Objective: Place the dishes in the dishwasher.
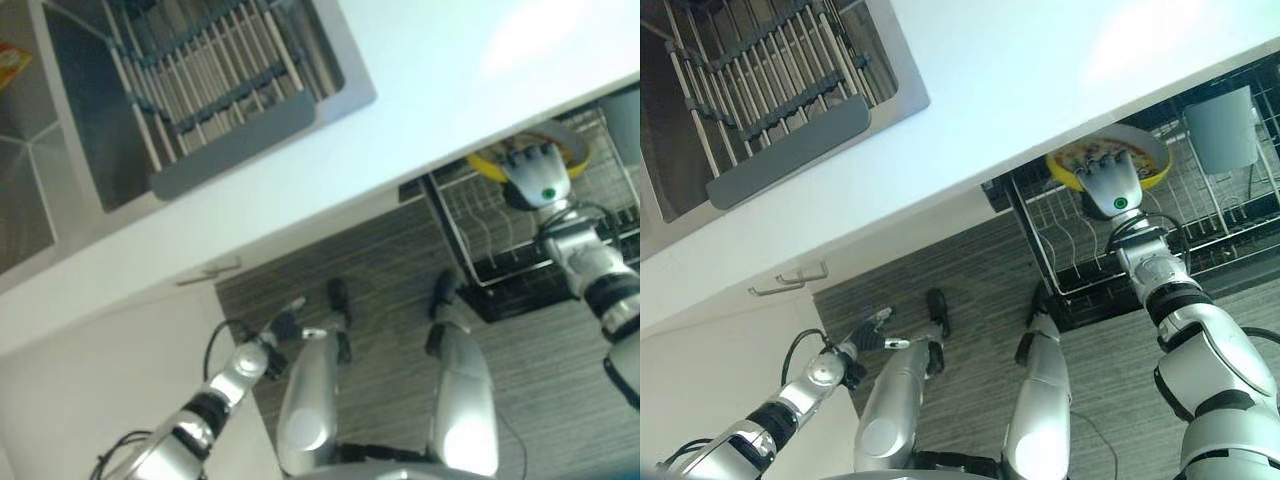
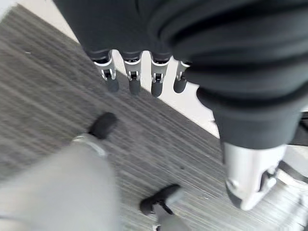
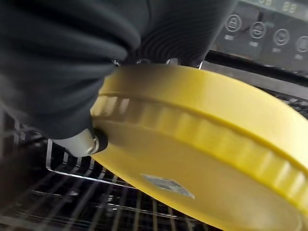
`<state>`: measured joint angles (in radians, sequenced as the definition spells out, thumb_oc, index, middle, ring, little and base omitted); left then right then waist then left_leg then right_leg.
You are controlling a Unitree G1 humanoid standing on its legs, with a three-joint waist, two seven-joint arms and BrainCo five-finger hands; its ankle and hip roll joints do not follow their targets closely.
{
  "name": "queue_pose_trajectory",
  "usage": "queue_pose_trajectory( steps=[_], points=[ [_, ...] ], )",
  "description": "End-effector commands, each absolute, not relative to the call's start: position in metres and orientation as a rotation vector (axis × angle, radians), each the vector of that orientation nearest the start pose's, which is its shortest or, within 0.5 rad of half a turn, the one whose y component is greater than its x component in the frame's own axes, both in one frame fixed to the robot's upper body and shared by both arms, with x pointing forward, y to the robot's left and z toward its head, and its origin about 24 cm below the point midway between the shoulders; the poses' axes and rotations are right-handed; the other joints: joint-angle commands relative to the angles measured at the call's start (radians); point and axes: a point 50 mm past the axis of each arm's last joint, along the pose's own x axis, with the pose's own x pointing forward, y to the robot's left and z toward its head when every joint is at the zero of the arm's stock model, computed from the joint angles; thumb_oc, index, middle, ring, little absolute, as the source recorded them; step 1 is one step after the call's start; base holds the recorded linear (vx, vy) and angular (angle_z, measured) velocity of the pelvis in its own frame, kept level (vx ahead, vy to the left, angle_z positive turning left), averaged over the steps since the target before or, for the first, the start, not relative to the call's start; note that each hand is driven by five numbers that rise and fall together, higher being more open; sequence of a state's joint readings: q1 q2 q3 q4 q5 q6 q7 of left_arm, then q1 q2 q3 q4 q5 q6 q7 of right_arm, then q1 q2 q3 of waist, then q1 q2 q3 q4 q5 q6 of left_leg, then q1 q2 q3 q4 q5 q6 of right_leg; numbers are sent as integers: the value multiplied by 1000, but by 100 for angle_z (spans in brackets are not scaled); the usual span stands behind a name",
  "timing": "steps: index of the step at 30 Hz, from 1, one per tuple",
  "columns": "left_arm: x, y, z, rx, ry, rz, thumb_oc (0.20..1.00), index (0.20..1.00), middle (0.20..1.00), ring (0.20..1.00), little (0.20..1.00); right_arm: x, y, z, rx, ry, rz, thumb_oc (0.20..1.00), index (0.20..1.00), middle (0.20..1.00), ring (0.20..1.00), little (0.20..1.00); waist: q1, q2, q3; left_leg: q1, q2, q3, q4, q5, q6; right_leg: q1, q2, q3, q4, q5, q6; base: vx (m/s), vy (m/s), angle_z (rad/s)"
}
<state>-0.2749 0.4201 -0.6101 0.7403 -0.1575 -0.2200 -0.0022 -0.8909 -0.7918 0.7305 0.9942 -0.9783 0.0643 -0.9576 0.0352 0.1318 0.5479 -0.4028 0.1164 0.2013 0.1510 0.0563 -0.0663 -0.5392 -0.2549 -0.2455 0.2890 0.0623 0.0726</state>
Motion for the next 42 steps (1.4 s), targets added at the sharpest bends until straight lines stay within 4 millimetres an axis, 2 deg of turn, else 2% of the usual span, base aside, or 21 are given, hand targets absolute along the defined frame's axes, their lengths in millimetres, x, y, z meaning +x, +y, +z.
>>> queue_pose_trajectory(
  steps=[1, 7, 16, 23, 24, 25, 29, 30, 32, 33, 34, 35, 37, 38, 41, 42],
  points=[
    [246, 177, -60, 485, 403, -394, 1000, 1000, 1000, 1000, 1000, 360, -290, 206, -2051, -753, -747, 200, 200, 200, 200, 200, 5, 13, -28, -78, 52, -47, 170, -153, -32, -24, -47, 20, 167, -201, 91, -53, 4, 3],
    [243, 173, -61, 475, 380, -388, 1000, 1000, 1000, 1000, 1000, 359, -297, 208, -1994, -712, -807, 200, 200, 200, 200, 200, 2, 32, -28, -133, 46, -47, 190, -155, -31, -77, -41, 33, 195, -217, 80, -20, 7, -1],
    [249, 167, -49, 453, 302, -388, 1000, 1000, 1000, 1000, 1000, 363, -296, 214, -1935, -682, -781, 200, 200, 200, 200, 200, 10, 69, -28, -207, 29, -47, 196, -140, -31, -154, -44, 39, 227, -224, 67, 0, 0, 0],
    [247, 160, -42, 436, 278, -427, 1000, 1000, 1000, 1000, 1000, 366, -298, 230, -1899, -663, -819, 200, 200, 200, 200, 200, 23, 103, -28, -272, 24, -40, 188, -121, -37, -224, -55, 41, 239, -219, 65, -3, 18, -5],
    [246, 160, -43, 435, 280, -428, 1000, 1000, 1000, 1000, 1000, 367, -297, 232, -1878, -657, -819, 762, 762, 762, 762, 762, 25, 104, -28, -276, 23, -40, 185, -119, -38, -229, -54, 40, 239, -219, 65, 0, 0, 0],
    [245, 159, -43, 433, 278, -428, 1000, 1000, 1000, 1000, 1000, 368, -295, 231, -1845, -665, -816, 1000, 1000, 1000, 1000, 1000, 26, 106, -28, -283, 23, -39, 181, -115, -39, -235, -55, 39, 238, -218, 65, 0, 0, 0],
    [244, 154, -45, 421, 280, -436, 1000, 1000, 1000, 1000, 1000, 370, -293, 224, -1716, -623, -796, 1000, 1000, 1000, 1000, 1000, 29, 118, -28, -284, 21, -33, 170, -111, -40, -243, -59, 38, 238, -219, 64, 2, 27, 0],
    [243, 153, -46, 418, 281, -437, 1000, 1000, 1000, 1000, 1000, 371, -292, 221, -1612, -600, -779, 1000, 1000, 1000, 1000, 1000, 29, 121, -28, -282, 20, -31, 166, -109, -40, -243, -59, 39, 235, -217, 63, 6, 45, 2],
    [242, 147, -47, 399, 288, -439, 1000, 1000, 1000, 1000, 1000, 377, -284, 208, -1030, -482, -691, 1000, 1000, 1000, 1000, 1000, 25, 128, -28, -263, 17, -18, 154, -109, -41, -233, -58, 43, 226, -217, 57, 23, 99, 3],
    [242, 145, -47, 392, 291, -438, 1000, 1000, 1000, 1000, 1000, 378, -280, 203, -960, -471, -653, 1000, 1000, 1000, 1000, 1000, 21, 130, -28, -258, 17, -15, 153, -110, -41, -232, -58, 45, 226, -218, 55, 40, 137, 0],
    [242, 143, -47, 377, 301, -433, 1000, 1000, 1000, 1000, 1000, 381, -271, 192, -760, -426, -531, 1000, 1000, 1000, 1000, 1000, 11, 128, -28, -241, 17, -5, 146, -111, -42, -225, -57, 49, 225, -218, 53, 32, 102, 0],
    [243, 142, -47, 370, 306, -430, 1000, 1000, 1000, 1000, 1000, 381, -268, 186, -689, -390, -480, 1000, 1000, 1000, 1000, 1000, 5, 127, -28, -233, 16, -1, 145, -112, -43, -221, -55, 51, 224, -218, 52, 32, 122, 1],
    [245, 140, -46, 361, 314, -420, 1000, 1000, 1000, 1000, 1000, 381, -254, 176, -658, -394, -378, 1000, 1000, 1000, 1000, 1000, -8, 123, -28, -220, 17, 11, 141, -110, -44, -217, -52, 58, 223, -216, 50, 20, 102, 0],
    [247, 138, -47, 348, 328, -403, 1000, 1000, 1000, 1000, 1000, 381, -237, 173, -532, -430, -318, 1000, 1000, 1000, 1000, 1000, -23, 118, -28, -205, 21, 22, 146, -111, -42, -211, -51, 65, 230, -219, 46, 17, 102, -7],
    [246, 137, -52, 337, 353, -394, 1000, 1000, 1000, 1000, 1000, 380, -228, 174, -388, -448, -277, 1000, 1000, 1000, 1000, 1000, -37, 117, -28, -179, 19, 29, 145, -115, -40, -193, -47, 73, 235, -226, 41, 19, 112, -8],
    [239, 138, -61, 322, 406, -372, 1000, 1000, 1000, 1000, 1000, 378, -218, 170, -248, -443, -218, 1000, 1000, 1000, 1000, 1000, -56, 111, -28, -130, 15, 38, 137, -121, -37, -153, -38, 82, 230, -233, 37, 20, 116, -7]
  ],
)
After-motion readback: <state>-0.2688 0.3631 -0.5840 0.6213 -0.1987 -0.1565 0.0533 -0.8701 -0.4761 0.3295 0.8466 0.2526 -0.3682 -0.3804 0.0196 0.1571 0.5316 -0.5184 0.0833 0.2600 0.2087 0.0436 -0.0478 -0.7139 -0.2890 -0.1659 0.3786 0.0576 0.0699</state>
